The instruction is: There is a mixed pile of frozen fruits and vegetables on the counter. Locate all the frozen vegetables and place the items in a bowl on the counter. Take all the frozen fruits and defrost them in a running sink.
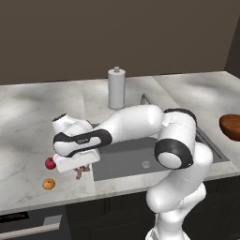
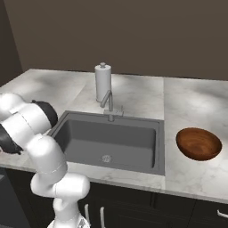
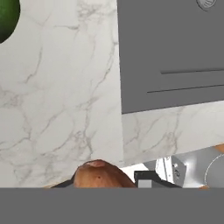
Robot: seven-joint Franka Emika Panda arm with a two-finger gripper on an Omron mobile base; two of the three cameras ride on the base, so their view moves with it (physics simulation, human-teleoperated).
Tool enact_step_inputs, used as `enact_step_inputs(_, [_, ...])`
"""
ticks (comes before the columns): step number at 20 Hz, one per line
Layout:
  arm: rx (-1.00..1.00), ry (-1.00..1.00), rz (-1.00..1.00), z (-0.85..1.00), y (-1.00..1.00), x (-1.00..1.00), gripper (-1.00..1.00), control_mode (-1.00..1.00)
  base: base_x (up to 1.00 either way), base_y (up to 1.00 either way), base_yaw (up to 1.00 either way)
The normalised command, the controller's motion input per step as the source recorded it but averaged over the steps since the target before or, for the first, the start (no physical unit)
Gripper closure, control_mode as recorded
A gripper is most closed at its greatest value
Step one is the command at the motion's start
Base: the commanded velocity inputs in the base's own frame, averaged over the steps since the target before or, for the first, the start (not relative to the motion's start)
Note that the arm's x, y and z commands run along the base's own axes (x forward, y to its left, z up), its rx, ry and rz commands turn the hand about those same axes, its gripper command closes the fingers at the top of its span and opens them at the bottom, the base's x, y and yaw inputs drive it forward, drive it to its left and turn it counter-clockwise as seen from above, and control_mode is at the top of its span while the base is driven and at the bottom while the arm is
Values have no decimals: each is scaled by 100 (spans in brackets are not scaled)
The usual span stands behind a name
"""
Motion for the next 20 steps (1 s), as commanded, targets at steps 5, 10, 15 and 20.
enact_step_inputs(5, [-2,-6,-2,39,-69,-10,100,-100,0,0,0])
enact_step_inputs(10, [1,-4,-4,13,-81,1,100,-100,0,0,0])
enact_step_inputs(15, [8,2,0,0,-89,15,100,-100,0,0,0])
enact_step_inputs(20, [5,6,1,7,-82,9,100,-100,0,0,0])
